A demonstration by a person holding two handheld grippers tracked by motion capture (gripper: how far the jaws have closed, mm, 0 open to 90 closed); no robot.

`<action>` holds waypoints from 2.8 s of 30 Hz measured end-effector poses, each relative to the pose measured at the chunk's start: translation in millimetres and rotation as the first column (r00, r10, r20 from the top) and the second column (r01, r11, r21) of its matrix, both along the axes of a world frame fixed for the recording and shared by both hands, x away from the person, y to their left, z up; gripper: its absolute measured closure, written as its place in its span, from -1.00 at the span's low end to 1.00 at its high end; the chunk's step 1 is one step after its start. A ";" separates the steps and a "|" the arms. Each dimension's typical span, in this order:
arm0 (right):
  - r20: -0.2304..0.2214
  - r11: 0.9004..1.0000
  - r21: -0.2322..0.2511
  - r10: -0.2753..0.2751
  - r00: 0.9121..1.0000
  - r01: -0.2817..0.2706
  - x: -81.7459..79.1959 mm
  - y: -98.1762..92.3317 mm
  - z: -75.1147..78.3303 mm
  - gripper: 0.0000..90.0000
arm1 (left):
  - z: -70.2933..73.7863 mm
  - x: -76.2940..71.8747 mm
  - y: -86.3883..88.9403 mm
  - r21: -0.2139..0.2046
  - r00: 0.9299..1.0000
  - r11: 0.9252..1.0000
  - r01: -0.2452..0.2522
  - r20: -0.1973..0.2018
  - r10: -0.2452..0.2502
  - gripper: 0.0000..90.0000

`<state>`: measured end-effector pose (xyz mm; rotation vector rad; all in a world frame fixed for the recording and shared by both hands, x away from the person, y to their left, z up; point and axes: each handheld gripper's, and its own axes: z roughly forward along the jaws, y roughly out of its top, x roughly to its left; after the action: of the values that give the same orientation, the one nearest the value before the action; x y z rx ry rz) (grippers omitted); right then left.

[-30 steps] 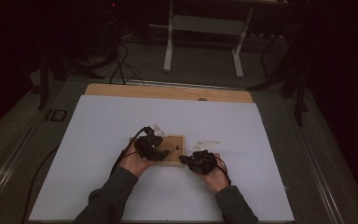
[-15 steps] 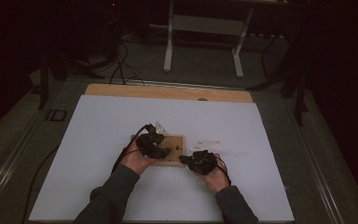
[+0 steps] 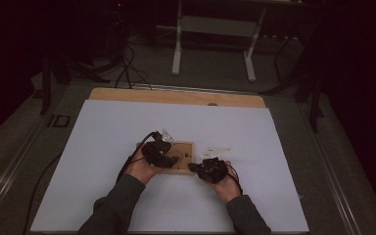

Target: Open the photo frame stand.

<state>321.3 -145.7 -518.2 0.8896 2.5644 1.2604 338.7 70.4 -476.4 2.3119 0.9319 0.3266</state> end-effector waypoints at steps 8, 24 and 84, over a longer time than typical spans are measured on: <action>0.000 1.000 0.001 0.000 1.000 0.000 0.0 -0.1 -0.1 1.00 | 4.4 1.8 9.0 -0.072 1.000 0.997 -0.019 -0.011 0.018 -0.09; -0.002 1.000 0.005 0.001 1.000 -0.001 0.3 -0.4 -0.3 1.00 | -0.8 8.0 30.1 -0.192 0.991 0.978 -0.085 -0.119 0.063 -0.30; 0.015 1.000 -0.015 0.010 1.000 -0.010 -1.2 1.2 1.2 0.90 | -15.0 12.3 19.4 -0.155 0.979 0.986 -0.063 -0.203 0.031 0.17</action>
<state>320.1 -144.5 -516.9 0.8626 2.5663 1.2439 351.0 89.7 -491.5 2.2051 1.0716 0.0354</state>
